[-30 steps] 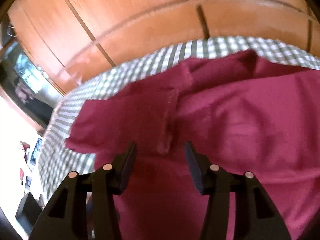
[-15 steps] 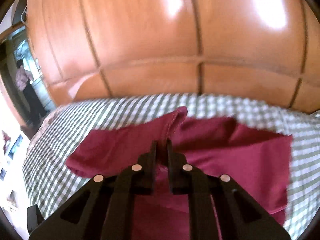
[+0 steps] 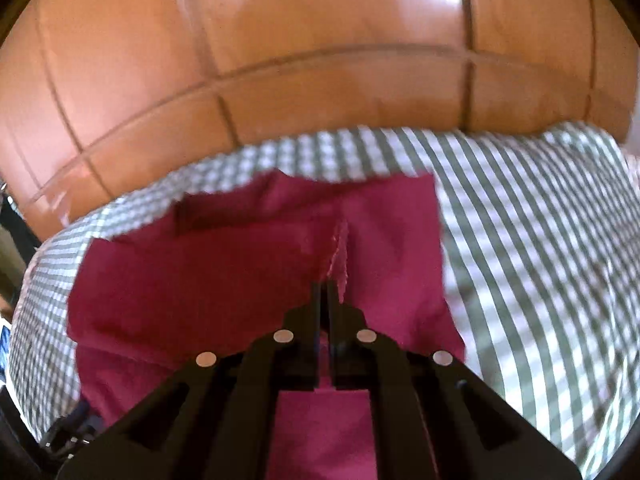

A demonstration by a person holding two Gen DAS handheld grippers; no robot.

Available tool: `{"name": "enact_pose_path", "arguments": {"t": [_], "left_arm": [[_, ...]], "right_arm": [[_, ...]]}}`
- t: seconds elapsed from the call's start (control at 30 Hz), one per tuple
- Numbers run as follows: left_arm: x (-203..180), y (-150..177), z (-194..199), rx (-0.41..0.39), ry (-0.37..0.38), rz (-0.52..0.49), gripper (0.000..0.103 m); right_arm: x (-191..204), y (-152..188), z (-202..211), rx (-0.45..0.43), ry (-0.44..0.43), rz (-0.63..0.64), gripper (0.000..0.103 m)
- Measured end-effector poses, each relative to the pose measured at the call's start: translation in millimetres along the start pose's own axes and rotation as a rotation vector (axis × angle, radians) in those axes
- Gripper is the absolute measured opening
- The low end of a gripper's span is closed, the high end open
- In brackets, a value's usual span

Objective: Fold small clothes

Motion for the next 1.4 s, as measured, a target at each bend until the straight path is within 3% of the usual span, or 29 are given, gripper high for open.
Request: {"name": "enact_pose_path", "arguments": {"t": [0.27, 0.4, 0.53, 0.57, 0.6, 0.67, 0.7, 0.8, 0.87, 0.93, 1.07, 1.17, 1.2, 1.27, 1.4], "left_arm": [[-0.9, -6.7, 2.7, 0.042, -0.003, -0.010, 0.055], [15.3, -25.9, 13.0, 0.068, 0.073, 0.094, 0.055], [16.5, -60.9, 9.1, 0.060, 0.160, 0.177, 0.055], [14.9, -67.6, 5.1, 0.064, 0.182, 0.194, 0.060], [11.9, -77.9, -3.3, 0.074, 0.226, 0.215, 0.071], [10.0, -91.9, -19.3, 0.084, 0.247, 0.262, 0.072], [10.7, -99.3, -31.2, 0.098, 0.239, 0.283, 0.072], [34.1, -113.3, -46.7, 0.053, 0.080, 0.372, 0.069], [56.8, -111.3, -50.2, 0.078, -0.019, 0.441, 0.069], [76.5, -97.3, -54.0, 0.147, -0.012, 0.486, 0.069], [88.7, -85.9, -27.5, 0.108, -0.084, 0.416, 0.065], [85.4, -98.2, -6.8, 0.048, -0.083, 0.372, 0.065], [78.2, -106.4, -0.7, 0.019, -0.069, 0.344, 0.065], [59.7, -121.5, 3.1, -0.020, -0.025, 0.272, 0.065], [1.5, -142.6, -9.9, -0.050, 0.005, 0.074, 0.065]], "right_arm": [[-24.5, 19.9, -5.5, 0.008, 0.050, -0.037, 0.002], [-17.9, 17.8, 3.3, -0.025, 0.062, -0.017, 0.002], [-19.1, 22.7, -9.0, 0.013, 0.082, 0.007, 0.002], [-19.5, 25.0, -12.4, 0.022, 0.083, 0.006, 0.002], [-19.5, 27.3, -14.4, 0.023, 0.085, 0.005, 0.002], [-19.5, 28.8, -15.2, 0.019, 0.088, 0.005, 0.002], [-20.5, 28.6, -15.5, 0.019, 0.085, 0.002, 0.002], [-24.4, 29.9, -16.4, 0.025, 0.076, 0.007, 0.002], [-25.7, 31.8, -18.1, 0.027, 0.079, 0.022, 0.003], [-26.1, 32.4, -21.2, 0.025, 0.080, 0.026, 0.003], [-24.0, 31.3, -20.6, 0.026, 0.087, 0.035, 0.004], [-21.4, 25.7, -13.0, 0.030, 0.088, 0.048, 0.010], [-19.3, 22.2, -7.6, 0.020, 0.090, 0.053, 0.014], [-11.9, 13.4, 8.5, -0.032, 0.078, 0.065, 0.036], [9.4, -2.5, 19.6, -0.069, 0.029, 0.104, 0.036]]}}
Point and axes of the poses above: each gripper's, at about its wrist camera, not at the fingertips, and z roughly against the way its jaws point, x to its left, y to its underside, the point moved 2 cm from there along -z, roughly the way its jaws point, and after that the axes turned 12 degrees about -y, right-handed, at the moved point
